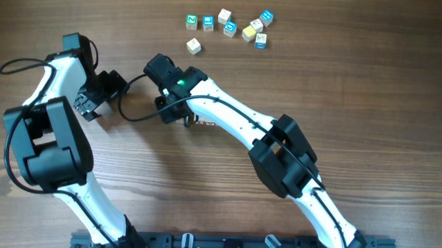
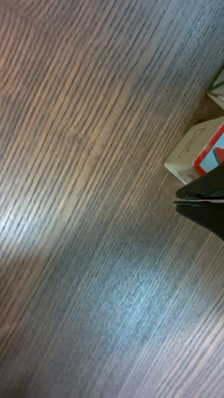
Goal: Form a horizontal line
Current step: 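Lift the right gripper and retract it up to the upper right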
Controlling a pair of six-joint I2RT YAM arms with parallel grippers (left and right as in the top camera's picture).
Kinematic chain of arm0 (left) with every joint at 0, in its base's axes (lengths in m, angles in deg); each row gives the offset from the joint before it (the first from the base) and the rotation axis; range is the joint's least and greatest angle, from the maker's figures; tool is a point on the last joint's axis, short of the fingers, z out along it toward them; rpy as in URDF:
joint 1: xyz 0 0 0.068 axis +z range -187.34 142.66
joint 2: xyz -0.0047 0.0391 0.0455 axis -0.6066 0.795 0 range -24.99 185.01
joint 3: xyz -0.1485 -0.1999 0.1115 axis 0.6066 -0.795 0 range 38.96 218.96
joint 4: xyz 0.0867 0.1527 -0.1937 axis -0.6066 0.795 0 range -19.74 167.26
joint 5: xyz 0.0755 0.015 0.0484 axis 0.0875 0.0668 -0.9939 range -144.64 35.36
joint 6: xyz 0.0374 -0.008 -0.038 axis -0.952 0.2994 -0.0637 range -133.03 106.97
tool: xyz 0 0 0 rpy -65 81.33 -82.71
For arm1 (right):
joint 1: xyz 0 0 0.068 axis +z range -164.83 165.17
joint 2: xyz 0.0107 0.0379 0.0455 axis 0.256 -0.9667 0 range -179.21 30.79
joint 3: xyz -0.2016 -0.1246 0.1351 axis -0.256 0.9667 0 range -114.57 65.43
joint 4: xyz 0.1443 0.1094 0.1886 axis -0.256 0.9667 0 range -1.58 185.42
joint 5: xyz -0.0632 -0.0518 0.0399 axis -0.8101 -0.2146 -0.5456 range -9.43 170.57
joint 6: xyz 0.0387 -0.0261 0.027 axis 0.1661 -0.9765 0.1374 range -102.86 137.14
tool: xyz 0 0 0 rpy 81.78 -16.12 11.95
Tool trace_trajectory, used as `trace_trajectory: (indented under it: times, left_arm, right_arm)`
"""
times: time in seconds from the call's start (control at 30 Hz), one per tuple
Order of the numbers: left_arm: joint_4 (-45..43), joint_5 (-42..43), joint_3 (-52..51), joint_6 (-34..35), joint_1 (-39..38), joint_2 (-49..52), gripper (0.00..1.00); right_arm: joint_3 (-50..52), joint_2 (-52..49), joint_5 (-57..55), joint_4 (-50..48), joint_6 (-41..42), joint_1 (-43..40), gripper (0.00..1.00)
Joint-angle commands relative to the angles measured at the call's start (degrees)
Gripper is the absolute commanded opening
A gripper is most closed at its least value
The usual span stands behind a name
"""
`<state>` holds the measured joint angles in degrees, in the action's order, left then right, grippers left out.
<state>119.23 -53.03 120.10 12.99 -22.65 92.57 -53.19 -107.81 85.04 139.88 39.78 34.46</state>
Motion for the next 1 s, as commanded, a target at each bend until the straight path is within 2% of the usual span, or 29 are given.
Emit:
trace_trajectory:
  times: [0.0,0.4,0.57,0.77,0.9,0.97]
  left_arm:
    - [-0.2,0.5,-0.2,-0.2,0.2,0.6,1.0]
    - [-0.2,0.5,-0.2,-0.2,0.2,0.6,1.0]
    - [-0.2,0.5,-0.2,-0.2,0.2,0.6,1.0]
    - [-0.2,0.5,-0.2,-0.3,0.2,0.6,1.0]
    - [-0.2,0.5,-0.2,-0.3,0.2,0.6,1.0]
    - [-0.2,0.5,-0.2,-0.3,0.2,0.6,1.0]
  right_arm:
    - [0.3,-0.7,-2.8,0.5,1.6,-0.4,0.04]
    - [0.3,-0.7,-2.7,1.6,3.3,-0.6,0.04]
    - [-1.7,0.2,4.2,-4.4,2.8,-1.7,0.04]
    - [-2.9,3.7,4.2,-4.3,2.8,-13.2,0.04]
    - [-2.9,3.7,4.2,3.7,2.8,-26.7,0.04]
    - [-2.9,3.7,4.1,8.0,2.7,-32.9,0.08]
